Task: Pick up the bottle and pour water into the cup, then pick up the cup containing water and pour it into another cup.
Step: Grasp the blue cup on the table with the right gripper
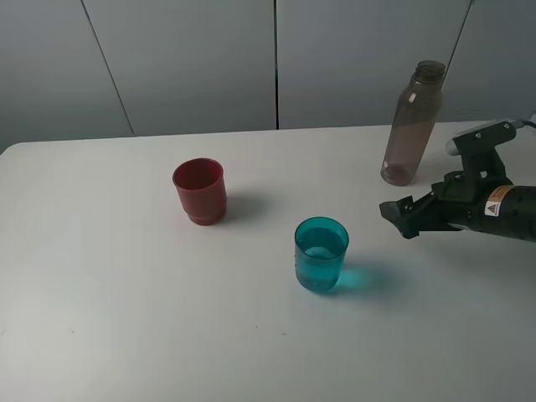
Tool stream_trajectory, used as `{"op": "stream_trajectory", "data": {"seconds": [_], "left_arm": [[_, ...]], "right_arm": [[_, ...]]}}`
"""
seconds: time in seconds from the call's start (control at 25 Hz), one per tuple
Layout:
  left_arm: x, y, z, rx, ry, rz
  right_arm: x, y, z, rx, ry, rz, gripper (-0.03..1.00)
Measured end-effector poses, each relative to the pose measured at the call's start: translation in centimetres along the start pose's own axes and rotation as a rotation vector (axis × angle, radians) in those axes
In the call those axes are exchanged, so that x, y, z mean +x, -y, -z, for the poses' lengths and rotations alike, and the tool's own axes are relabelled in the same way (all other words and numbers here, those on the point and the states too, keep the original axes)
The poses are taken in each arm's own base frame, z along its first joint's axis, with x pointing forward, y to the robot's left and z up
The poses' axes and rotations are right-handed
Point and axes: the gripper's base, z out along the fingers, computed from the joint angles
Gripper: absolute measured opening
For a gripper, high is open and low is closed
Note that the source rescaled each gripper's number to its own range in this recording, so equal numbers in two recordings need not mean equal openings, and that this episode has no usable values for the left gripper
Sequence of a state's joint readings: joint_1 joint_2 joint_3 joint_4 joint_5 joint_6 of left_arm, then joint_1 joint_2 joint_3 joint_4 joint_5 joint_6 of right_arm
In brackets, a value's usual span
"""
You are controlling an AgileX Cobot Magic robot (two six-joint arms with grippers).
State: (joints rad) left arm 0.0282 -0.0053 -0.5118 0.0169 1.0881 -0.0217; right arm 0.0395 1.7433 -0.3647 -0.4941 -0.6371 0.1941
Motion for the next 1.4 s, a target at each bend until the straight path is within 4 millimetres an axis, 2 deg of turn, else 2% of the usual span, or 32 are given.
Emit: {"op": "stream_trajectory", "data": {"seconds": [0.36, 0.6, 1.16, 1.4], "left_arm": [[0.0, 0.0, 0.0, 0.0, 0.0, -0.005], [0.0, 0.0, 0.0, 0.0, 0.0, -0.005], [0.0, 0.0, 0.0, 0.0, 0.0, -0.003], [0.0, 0.0, 0.0, 0.0, 0.0, -0.003]], "right_arm": [[2.2, -1.3, 1.9, -0.062, -0.119, 0.096, 1.0], [3.2, -2.6, 2.6, -0.187, -0.158, 0.152, 1.0], [3.2, -5.0, 3.4, -0.448, -0.062, 0.303, 1.0], [3.1, -5.0, 3.5, -0.451, -0.067, 0.259, 1.0]]}}
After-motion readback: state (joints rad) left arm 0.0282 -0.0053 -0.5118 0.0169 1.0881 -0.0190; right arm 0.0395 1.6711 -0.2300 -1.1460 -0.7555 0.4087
